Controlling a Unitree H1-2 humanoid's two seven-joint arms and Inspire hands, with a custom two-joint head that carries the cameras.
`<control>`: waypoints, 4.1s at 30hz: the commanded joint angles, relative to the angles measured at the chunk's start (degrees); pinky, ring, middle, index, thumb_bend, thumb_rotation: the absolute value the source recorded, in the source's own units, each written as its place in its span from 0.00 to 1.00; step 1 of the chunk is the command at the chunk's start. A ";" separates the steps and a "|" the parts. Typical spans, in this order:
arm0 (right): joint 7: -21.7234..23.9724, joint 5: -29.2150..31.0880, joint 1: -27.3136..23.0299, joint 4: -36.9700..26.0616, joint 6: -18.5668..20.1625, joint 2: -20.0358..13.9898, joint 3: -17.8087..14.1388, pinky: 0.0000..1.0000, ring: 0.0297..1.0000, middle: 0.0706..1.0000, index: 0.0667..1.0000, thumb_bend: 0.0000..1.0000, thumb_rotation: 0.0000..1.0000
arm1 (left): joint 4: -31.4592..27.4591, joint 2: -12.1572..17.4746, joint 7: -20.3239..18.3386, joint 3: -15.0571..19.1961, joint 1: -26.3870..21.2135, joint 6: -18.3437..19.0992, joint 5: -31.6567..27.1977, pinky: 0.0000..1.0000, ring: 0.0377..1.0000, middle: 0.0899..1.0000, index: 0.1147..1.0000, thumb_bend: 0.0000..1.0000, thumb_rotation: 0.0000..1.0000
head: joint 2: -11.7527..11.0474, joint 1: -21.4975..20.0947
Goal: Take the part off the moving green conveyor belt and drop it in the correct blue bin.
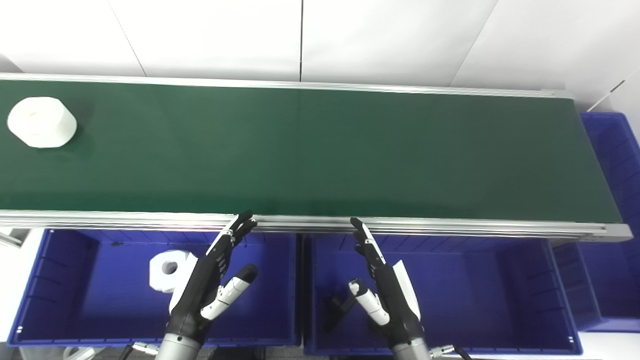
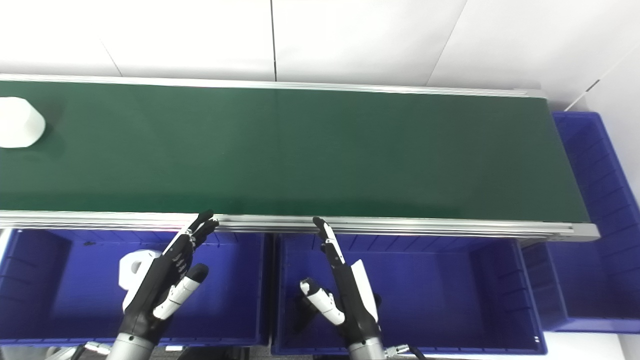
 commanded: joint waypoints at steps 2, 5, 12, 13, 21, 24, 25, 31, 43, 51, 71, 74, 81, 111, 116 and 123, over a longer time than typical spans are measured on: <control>0.00 0.63 0.29 -1.72 -1.61 0.36 0.17 0.93 0.97 0.99 0.97 0.90 1.00 | -2.01 0.06 0.33 -0.08 0.26 -0.76 0.30 0.95 0.93 0.89 0.90 0.64 0.78 | 0.02 0.04; 0.11 0.30 0.22 -1.82 -1.42 0.23 0.20 0.94 0.97 0.99 0.97 0.90 1.00 | -2.02 -0.06 0.45 -0.08 0.30 -0.78 0.36 0.95 0.92 0.89 0.90 0.65 0.78 | 0.00 0.14; 0.23 0.43 0.03 -1.07 -2.08 -0.03 0.13 0.94 0.97 0.98 0.96 0.90 1.00 | -1.04 -0.09 0.60 -0.19 0.22 -1.80 0.86 0.95 0.92 0.89 0.90 0.66 0.79 | -1.73 1.46; 0.13 0.41 -0.04 -0.52 -2.63 -0.19 0.06 0.94 0.97 0.98 0.96 0.90 1.00 | -0.28 -0.12 0.63 -0.29 0.09 -2.58 0.89 0.95 0.92 0.89 0.90 0.65 0.79 | -2.98 3.50; 0.12 2.11 -0.69 4.10 -6.20 -2.37 -0.91 0.97 0.99 1.00 0.98 0.92 1.00 | 4.20 -1.08 0.66 -1.55 -0.28 -4.52 -0.02 0.89 0.90 0.87 0.87 0.72 0.74 | -8.96 13.31; 0.25 2.68 -1.09 5.59 -7.63 -3.11 -1.22 0.99 1.00 1.00 0.99 0.93 1.00 | 5.77 -1.56 1.30 -1.84 -0.60 -5.67 1.14 0.83 0.87 0.85 0.84 0.73 0.68 | -11.32 16.76; 0.28 2.81 -1.16 5.82 -7.88 -3.27 -1.28 1.00 1.00 1.00 0.99 0.93 1.00 | 6.14 -1.69 1.55 -1.90 -0.68 -5.97 1.75 0.82 0.86 0.85 0.83 0.73 0.67 | -11.32 16.76; 0.14 2.71 -1.67 7.19 -10.97 -3.89 -1.43 1.00 1.00 1.00 1.00 0.91 1.00 | 8.53 -2.29 3.73 -1.94 -1.32 -8.51 6.37 0.81 0.84 0.81 0.79 0.74 0.65 | -13.18 18.21; 0.80 3.52 -2.92 9.60 -12.41 -4.86 -1.61 1.00 1.00 1.00 1.00 0.93 1.00 | 11.47 -2.34 4.23 -2.69 -2.76 -9.34 7.04 0.78 0.84 0.80 0.78 0.78 0.63 | -16.30 20.05; 0.32 3.83 -4.51 11.34 -12.83 -5.84 -1.07 1.00 1.00 1.00 1.00 0.91 1.00 | 11.71 -1.56 2.40 -4.36 -3.41 -11.42 4.02 0.77 0.84 0.80 0.76 0.80 0.60 | -18.38 22.74; 0.42 4.50 -6.50 13.10 -12.81 -6.54 -0.39 1.00 1.00 1.00 1.00 0.89 1.00 | -12.73 5.56 -1.71 2.66 -19.32 -6.65 3.65 0.64 0.80 0.81 0.72 0.99 0.39 | -20.28 23.71; 0.45 5.08 -6.76 13.40 -12.82 -6.67 -0.32 1.00 0.99 1.00 1.00 0.90 1.00 | -12.42 7.45 -2.38 5.10 -24.91 -4.74 6.50 0.64 0.80 0.81 0.69 1.00 0.34 | -20.35 24.11; 1.03 6.16 -6.95 13.77 -12.77 -6.81 -0.24 1.00 0.99 1.00 1.00 0.92 1.00 | -8.74 11.95 -3.98 7.15 -37.12 -2.61 20.86 0.80 0.89 0.88 0.74 0.97 0.32 | -20.69 24.57; 2.46 7.10 -7.23 14.33 -12.49 -6.05 -0.36 1.00 0.99 1.00 0.99 0.93 1.00 | 8.71 21.50 -20.13 1.16 -57.54 18.66 49.01 0.69 0.84 0.87 0.85 1.00 0.14 | -20.78 23.62; 2.91 7.45 -7.07 14.23 -12.54 -5.95 -0.46 1.00 1.00 1.00 0.99 0.92 1.00 | 11.24 21.90 -20.46 -0.55 -57.67 20.58 51.79 0.74 0.87 0.88 0.86 1.00 0.17 | -20.75 23.55; 3.11 7.30 -7.21 14.50 -12.73 -5.92 -0.62 1.00 1.00 1.00 0.99 0.91 1.00 | 14.68 22.26 -19.25 -3.66 -57.71 22.31 58.56 0.82 0.89 0.89 0.88 1.00 0.22 | -20.69 23.62</control>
